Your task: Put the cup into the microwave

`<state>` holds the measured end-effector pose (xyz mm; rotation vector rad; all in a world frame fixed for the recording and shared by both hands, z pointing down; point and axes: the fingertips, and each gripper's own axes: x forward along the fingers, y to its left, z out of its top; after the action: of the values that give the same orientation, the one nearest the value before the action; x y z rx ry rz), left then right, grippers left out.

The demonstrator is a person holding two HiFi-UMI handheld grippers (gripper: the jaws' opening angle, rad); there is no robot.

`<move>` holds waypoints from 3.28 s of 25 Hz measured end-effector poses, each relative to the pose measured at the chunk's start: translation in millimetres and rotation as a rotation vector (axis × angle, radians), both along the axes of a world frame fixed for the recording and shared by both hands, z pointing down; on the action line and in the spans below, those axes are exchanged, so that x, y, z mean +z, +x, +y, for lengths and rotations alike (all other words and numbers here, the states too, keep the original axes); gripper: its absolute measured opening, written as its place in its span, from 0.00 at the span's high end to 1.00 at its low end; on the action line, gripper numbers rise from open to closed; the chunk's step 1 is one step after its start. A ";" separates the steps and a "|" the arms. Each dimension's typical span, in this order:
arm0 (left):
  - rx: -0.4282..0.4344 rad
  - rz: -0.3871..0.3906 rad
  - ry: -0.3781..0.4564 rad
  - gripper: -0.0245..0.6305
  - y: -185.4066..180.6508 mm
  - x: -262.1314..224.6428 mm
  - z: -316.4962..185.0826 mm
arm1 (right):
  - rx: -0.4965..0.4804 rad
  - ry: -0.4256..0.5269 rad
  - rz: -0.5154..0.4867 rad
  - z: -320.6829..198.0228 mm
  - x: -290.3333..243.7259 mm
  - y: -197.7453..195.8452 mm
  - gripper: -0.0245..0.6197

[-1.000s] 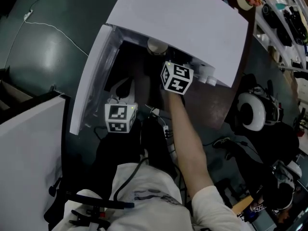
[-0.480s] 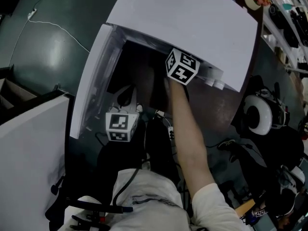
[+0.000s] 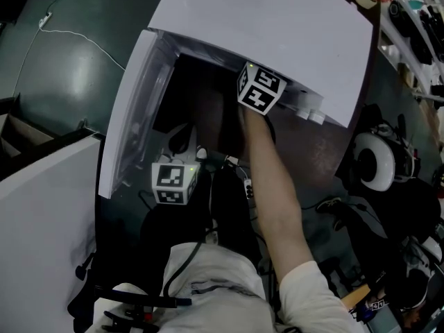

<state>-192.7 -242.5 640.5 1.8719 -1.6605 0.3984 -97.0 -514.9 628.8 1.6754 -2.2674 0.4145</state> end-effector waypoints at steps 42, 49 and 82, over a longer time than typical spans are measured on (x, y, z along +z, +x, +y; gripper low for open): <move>0.122 -0.007 0.341 0.97 45.8 -154.2 30.3 | -0.142 0.132 -0.014 270.3 -133.8 56.4 0.96; 0.181 -0.033 0.436 0.97 64.0 -188.8 41.5 | -0.097 0.227 -0.026 294.1 -178.4 81.0 0.96; 0.248 -0.046 0.578 0.97 163.3 -240.8 329.0 | -0.102 0.338 -0.067 604.4 -240.6 166.2 0.96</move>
<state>-29.4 86.5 399.7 2.5189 -1.6977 0.0534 69.2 89.5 388.1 1.7054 -2.5747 0.0658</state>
